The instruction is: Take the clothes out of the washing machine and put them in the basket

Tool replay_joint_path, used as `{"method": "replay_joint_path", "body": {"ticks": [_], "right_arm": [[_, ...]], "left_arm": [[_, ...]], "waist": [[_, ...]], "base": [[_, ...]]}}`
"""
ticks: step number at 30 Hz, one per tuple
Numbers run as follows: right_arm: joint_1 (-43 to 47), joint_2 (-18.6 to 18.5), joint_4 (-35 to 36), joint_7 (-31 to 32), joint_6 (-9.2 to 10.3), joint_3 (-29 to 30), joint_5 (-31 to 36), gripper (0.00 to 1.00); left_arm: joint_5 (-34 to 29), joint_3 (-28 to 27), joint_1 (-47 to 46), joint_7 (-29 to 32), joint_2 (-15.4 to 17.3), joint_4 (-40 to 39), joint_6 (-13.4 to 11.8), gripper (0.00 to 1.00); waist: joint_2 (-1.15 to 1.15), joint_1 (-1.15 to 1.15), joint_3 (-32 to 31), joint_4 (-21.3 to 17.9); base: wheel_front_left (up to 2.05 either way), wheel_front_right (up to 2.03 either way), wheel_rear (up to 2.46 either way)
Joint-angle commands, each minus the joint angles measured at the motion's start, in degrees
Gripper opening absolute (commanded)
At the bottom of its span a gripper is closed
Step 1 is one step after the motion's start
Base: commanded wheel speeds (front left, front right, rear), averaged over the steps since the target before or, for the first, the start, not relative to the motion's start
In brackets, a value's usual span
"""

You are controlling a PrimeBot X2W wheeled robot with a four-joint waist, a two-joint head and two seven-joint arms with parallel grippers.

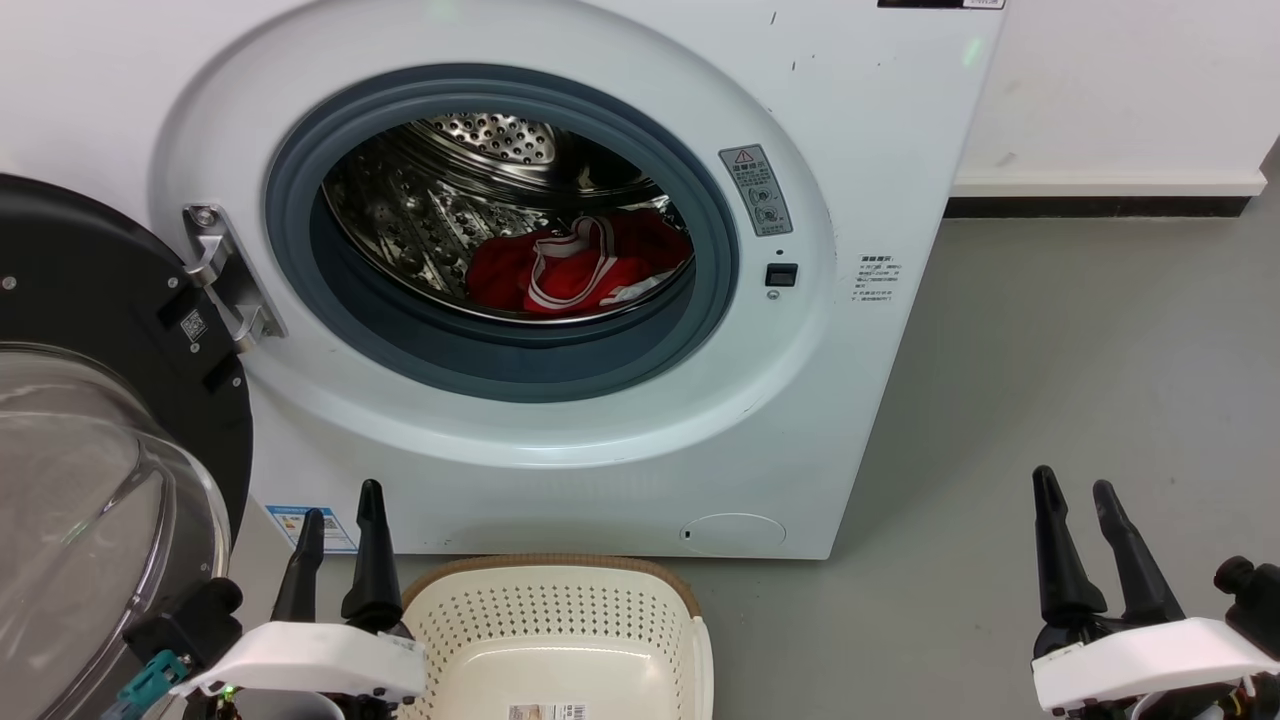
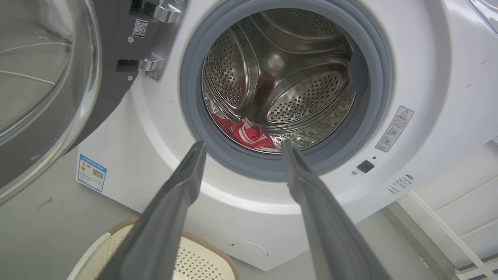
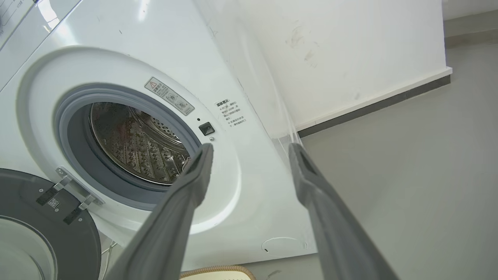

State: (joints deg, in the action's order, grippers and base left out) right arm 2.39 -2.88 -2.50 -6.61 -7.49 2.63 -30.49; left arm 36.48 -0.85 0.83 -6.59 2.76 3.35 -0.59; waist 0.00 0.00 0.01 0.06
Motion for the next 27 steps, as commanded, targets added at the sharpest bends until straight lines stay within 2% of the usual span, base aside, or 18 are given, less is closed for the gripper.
{"method": "replay_joint_path", "body": {"ticks": [1, 19, 27], "right_arm": [[0.11, -0.04, 1.16, -0.55, 0.00, -0.09, 2.17, 1.00], [1.79, -0.03, 3.43, -3.27, 0.00, -0.73, 14.29, 1.00], [2.46, -0.02, 4.02, -4.36, 0.00, -0.46, 18.65, 1.00]], "left_arm": [[-2.16, 0.16, 0.02, -0.60, 0.21, -1.07, -0.20, 1.00], [-13.81, 1.91, 1.67, -3.31, 0.82, -2.45, -1.85, 1.00], [-17.60, 1.78, 2.24, -4.40, 0.69, -2.93, -1.85, 1.00]], "waist": [[0.00, 0.00, 0.00, 0.01], [0.00, 0.00, -0.20, -0.10], [0.00, 0.00, -0.24, 0.01]], "base": [[0.00, 0.00, 0.00], [0.00, 0.00, 0.00], [0.00, 0.00, 0.00]]}}
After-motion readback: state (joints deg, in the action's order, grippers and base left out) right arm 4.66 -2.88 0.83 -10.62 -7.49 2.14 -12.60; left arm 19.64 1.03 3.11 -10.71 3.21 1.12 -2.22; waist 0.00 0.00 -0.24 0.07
